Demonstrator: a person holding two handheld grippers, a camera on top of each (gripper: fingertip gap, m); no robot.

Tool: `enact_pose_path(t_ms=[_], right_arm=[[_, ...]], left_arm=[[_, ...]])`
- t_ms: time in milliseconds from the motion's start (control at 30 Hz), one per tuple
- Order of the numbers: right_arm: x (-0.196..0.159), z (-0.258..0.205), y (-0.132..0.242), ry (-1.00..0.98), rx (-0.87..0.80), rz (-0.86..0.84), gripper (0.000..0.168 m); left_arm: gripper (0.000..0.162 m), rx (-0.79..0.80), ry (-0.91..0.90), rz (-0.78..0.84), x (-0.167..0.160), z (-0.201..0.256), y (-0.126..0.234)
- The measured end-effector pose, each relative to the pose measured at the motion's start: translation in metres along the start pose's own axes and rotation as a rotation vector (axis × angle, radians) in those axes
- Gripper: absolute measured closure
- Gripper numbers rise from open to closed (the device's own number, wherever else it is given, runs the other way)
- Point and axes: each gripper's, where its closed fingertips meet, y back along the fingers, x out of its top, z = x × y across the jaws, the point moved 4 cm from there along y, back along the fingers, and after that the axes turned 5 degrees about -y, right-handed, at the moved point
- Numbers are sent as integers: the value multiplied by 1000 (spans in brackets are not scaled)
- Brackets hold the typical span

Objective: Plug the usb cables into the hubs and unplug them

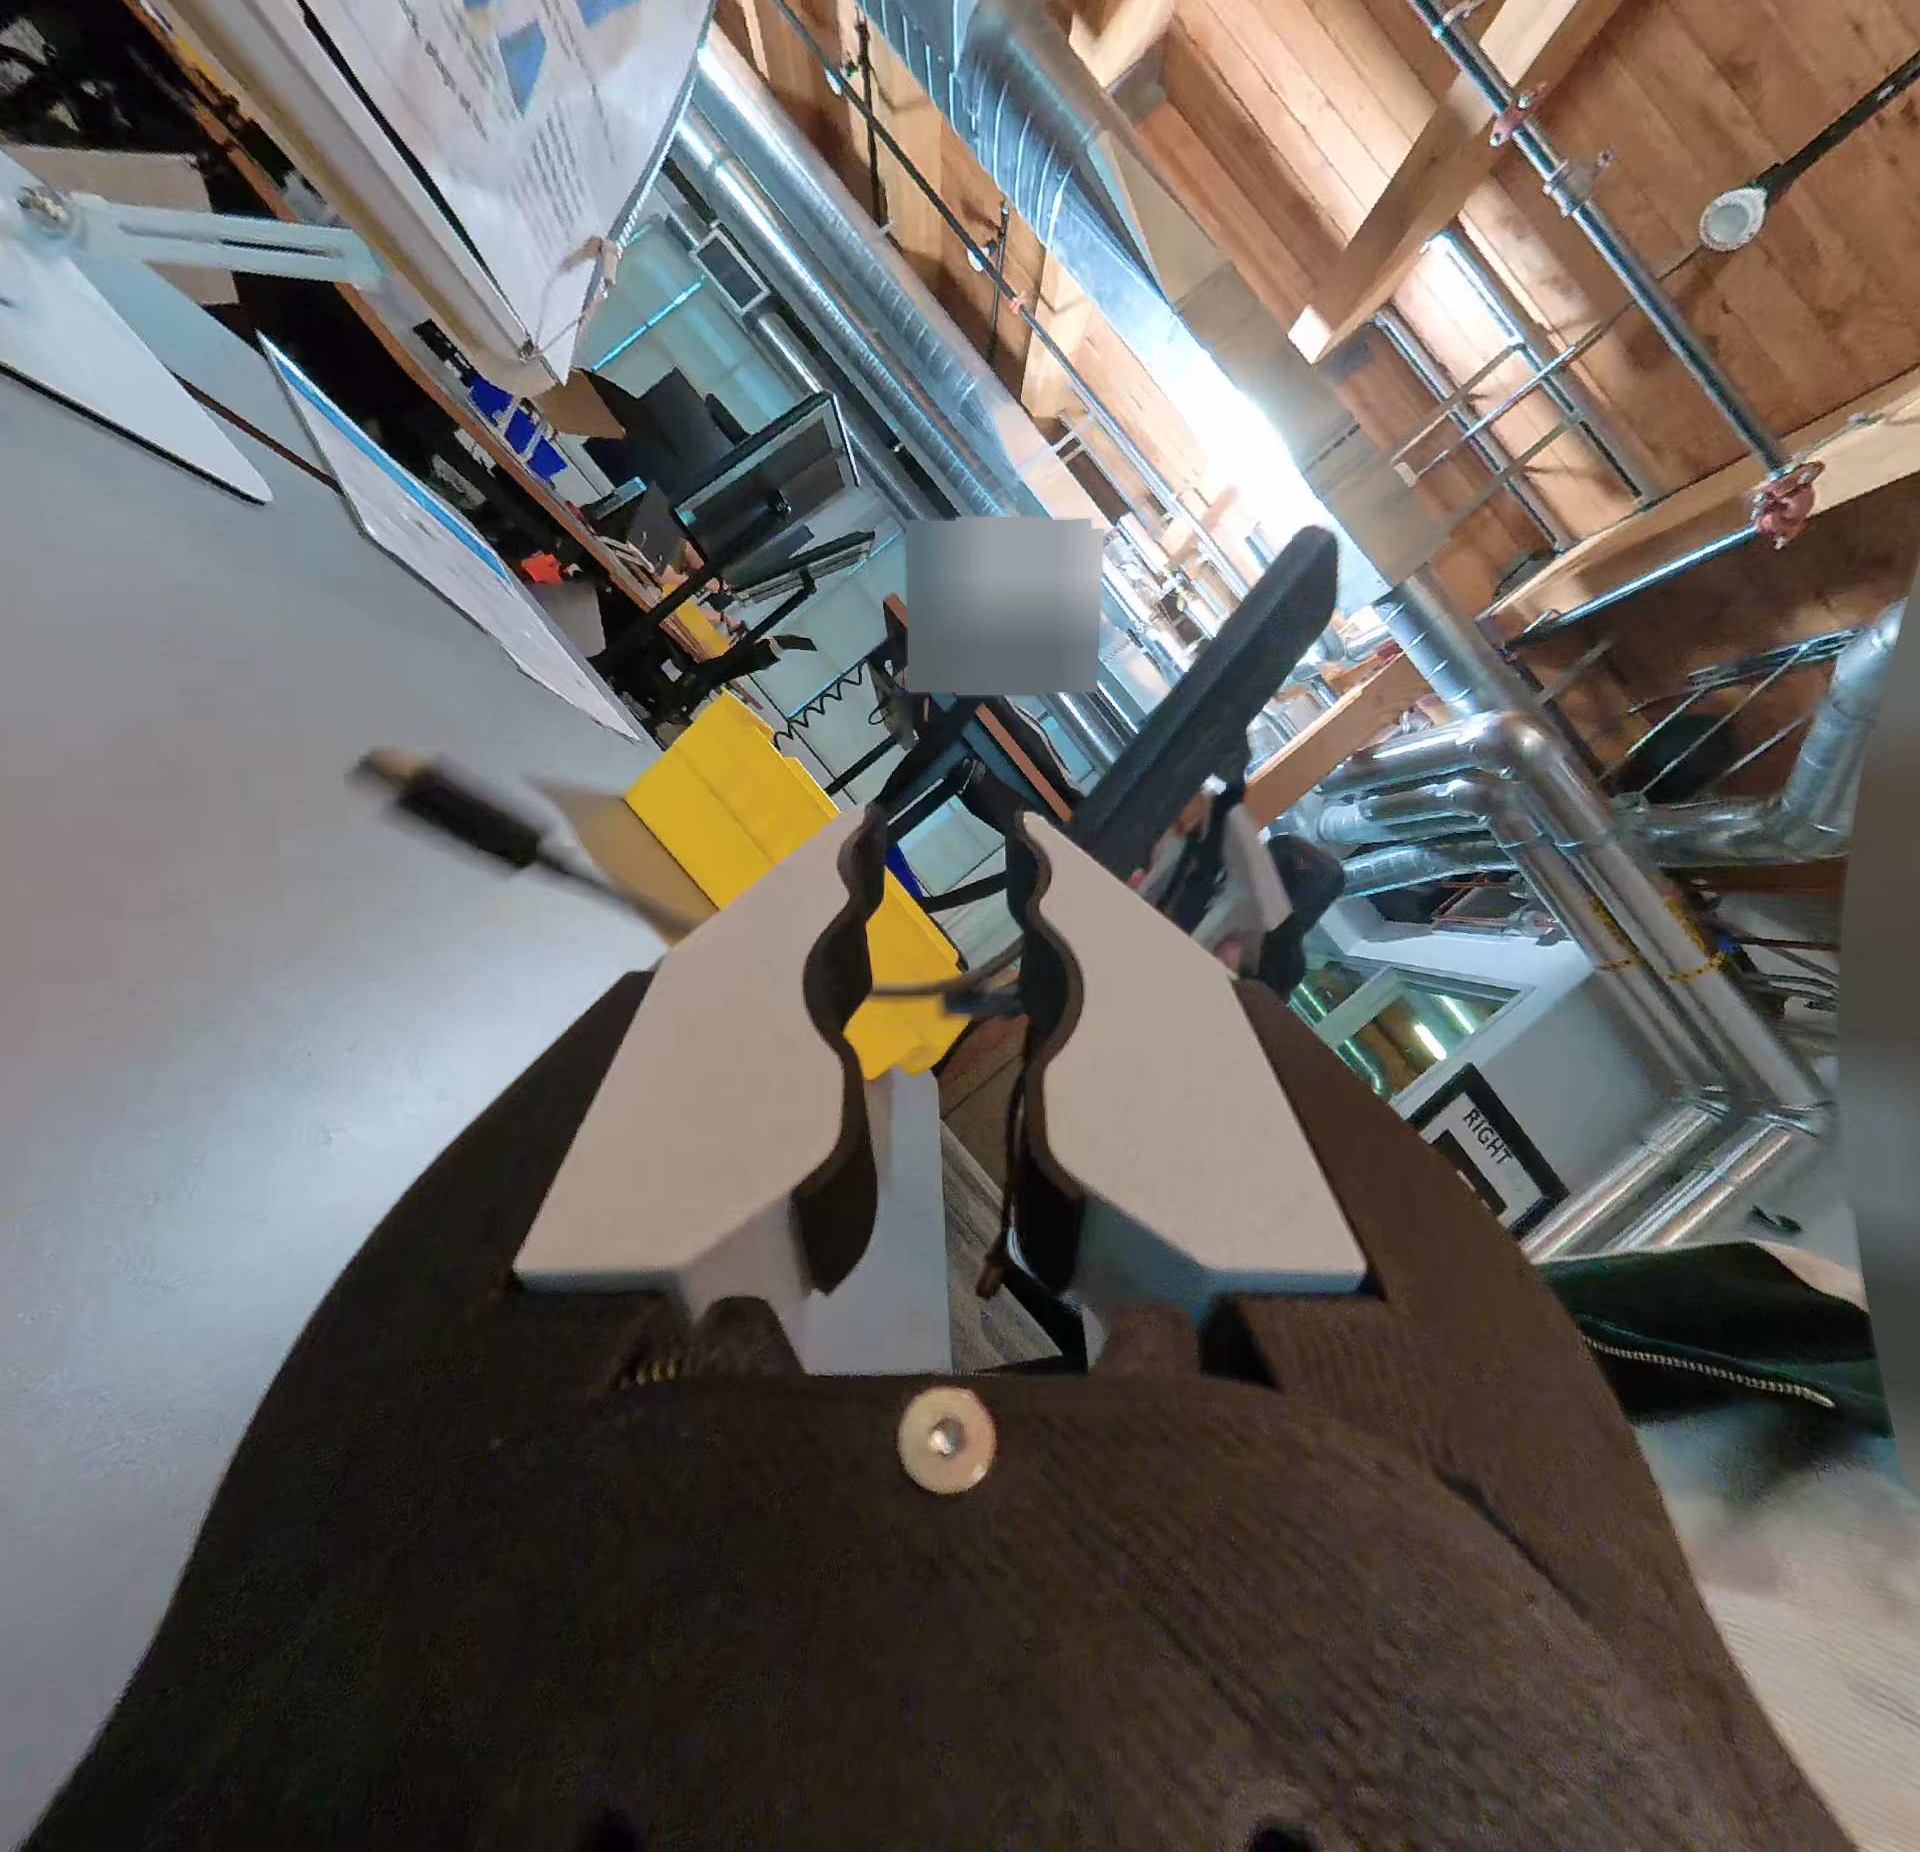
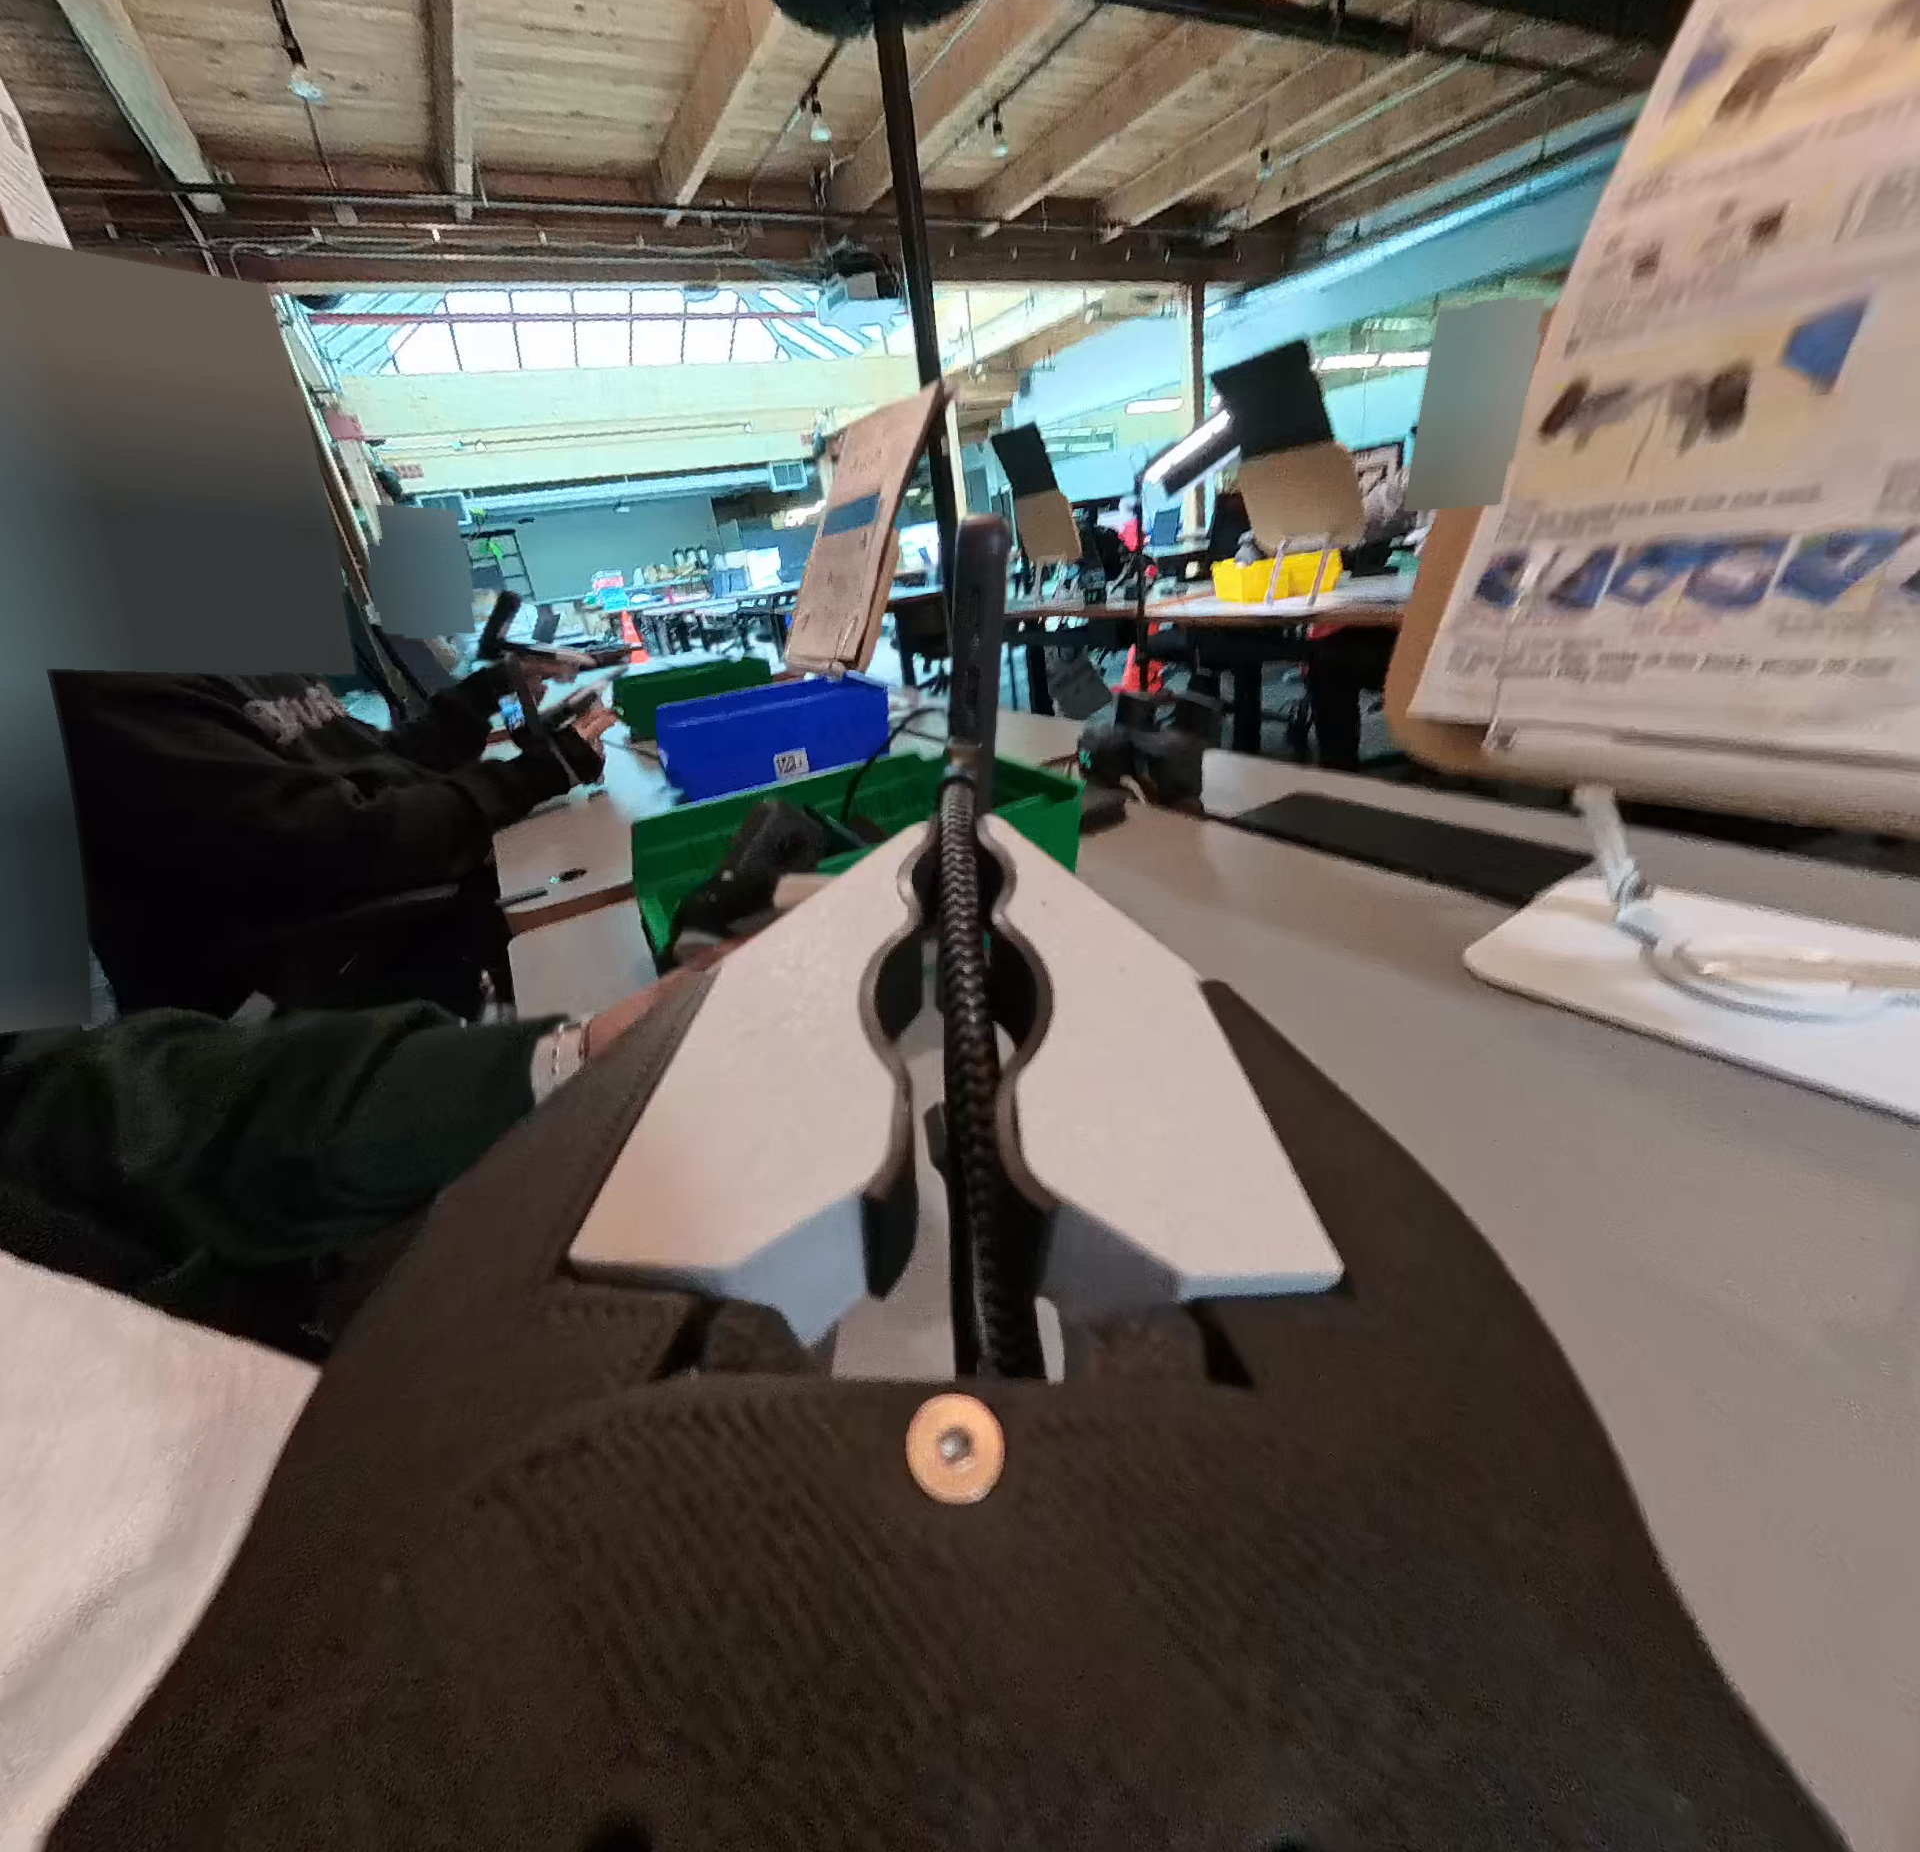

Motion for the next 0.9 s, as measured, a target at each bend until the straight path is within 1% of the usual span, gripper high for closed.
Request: enact_pose_path(t_ms=[100,200,300,367,433,533,633,767,900], right_arm=[[54,4,14,56,-48,100,166],[122,20,50,80,-133,279,166],[176,36,112,102,-245,483,165],[198,44,157,149,-337,563,165],[213,51,199,202,-437,610,165],[221,66,252,273,-595,638,165],[216,87,282,297,-693,625,165],[194,120,290,267,-711,588,165],[165,146,278,256,-632,593,165]], left_arm=[[141,2,19,-15,-3,-3,-2],[139,12,39,-53,-8,-6,-4],[137,5,34,-72,-13,-2,-6],[136,6,23,-112,-19,-1,-9],[136,12,1,-138,-23,-1,-11],[136,20,1,-180,-30,-2,-14],[135,16,21,-194,-33,-3,-16],[135,16,40,-200,-34,-5,-17],[135,12,62,-191,-32,-6,-16]])
